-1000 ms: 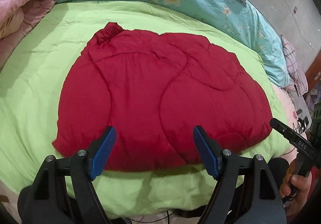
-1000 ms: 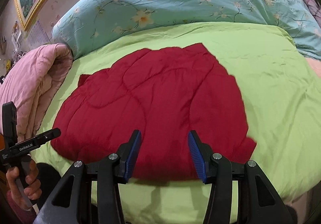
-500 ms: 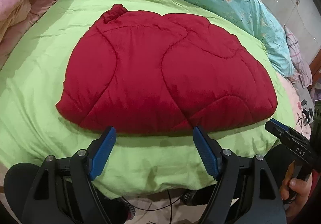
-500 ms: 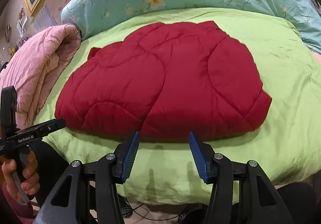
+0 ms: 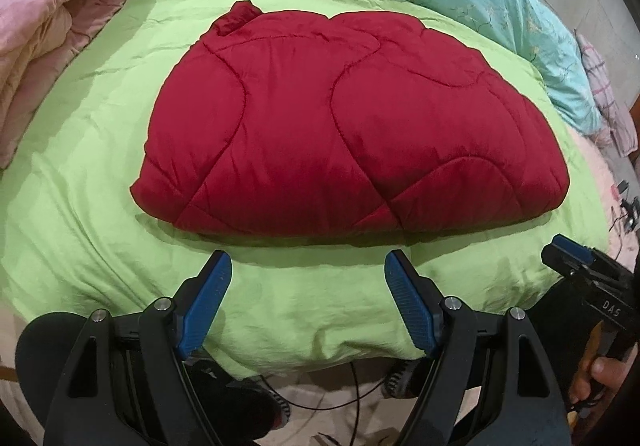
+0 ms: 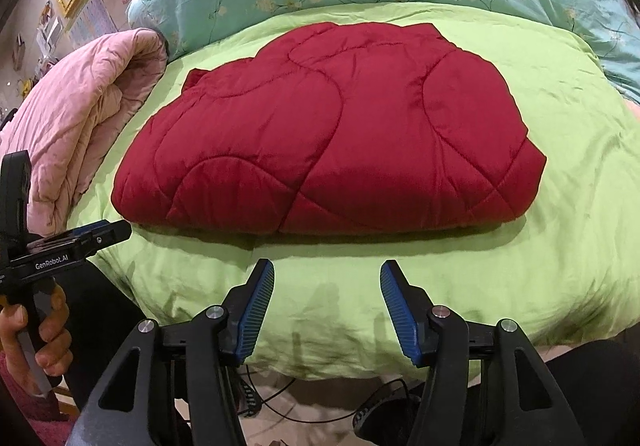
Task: Fold large clothes
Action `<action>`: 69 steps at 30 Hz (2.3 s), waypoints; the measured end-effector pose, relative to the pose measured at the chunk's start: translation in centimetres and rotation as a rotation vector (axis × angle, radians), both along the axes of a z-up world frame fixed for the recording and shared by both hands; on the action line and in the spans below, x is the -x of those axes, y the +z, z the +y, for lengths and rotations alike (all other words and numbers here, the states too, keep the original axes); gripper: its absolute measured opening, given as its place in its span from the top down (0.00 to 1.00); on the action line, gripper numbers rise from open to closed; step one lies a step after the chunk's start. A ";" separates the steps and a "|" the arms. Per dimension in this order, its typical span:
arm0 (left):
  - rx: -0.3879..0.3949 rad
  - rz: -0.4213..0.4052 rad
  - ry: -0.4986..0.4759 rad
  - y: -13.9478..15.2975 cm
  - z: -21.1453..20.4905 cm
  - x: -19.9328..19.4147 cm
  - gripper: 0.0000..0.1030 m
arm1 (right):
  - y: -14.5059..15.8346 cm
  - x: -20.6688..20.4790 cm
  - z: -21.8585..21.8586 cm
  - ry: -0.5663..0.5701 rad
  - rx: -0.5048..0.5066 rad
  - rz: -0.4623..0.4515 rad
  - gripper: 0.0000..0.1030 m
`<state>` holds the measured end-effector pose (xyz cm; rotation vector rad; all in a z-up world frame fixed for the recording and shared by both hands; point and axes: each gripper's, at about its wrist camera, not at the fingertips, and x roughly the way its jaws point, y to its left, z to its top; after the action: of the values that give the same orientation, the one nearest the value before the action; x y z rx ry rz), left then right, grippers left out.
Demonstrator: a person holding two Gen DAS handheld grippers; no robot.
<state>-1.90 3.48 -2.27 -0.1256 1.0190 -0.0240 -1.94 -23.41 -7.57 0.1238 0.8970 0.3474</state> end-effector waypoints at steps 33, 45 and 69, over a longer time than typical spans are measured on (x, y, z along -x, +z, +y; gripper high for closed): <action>-0.076 -0.054 -0.015 -2.0 0.8 -9.2 0.04 | -1.1 -10.7 -1.7 -0.098 0.067 -0.047 0.28; -0.063 -0.079 -0.012 0.4 0.9 -6.5 0.04 | 1.8 -5.7 -1.3 -0.093 0.048 -0.129 0.26; -0.132 -0.013 -0.003 -1.0 -0.1 0.9 0.04 | -0.3 0.6 1.6 0.035 0.070 -0.046 0.09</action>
<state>-2.81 3.36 -3.31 -0.0041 1.0045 0.0398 -2.55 -21.82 -7.85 0.0357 0.8654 0.3501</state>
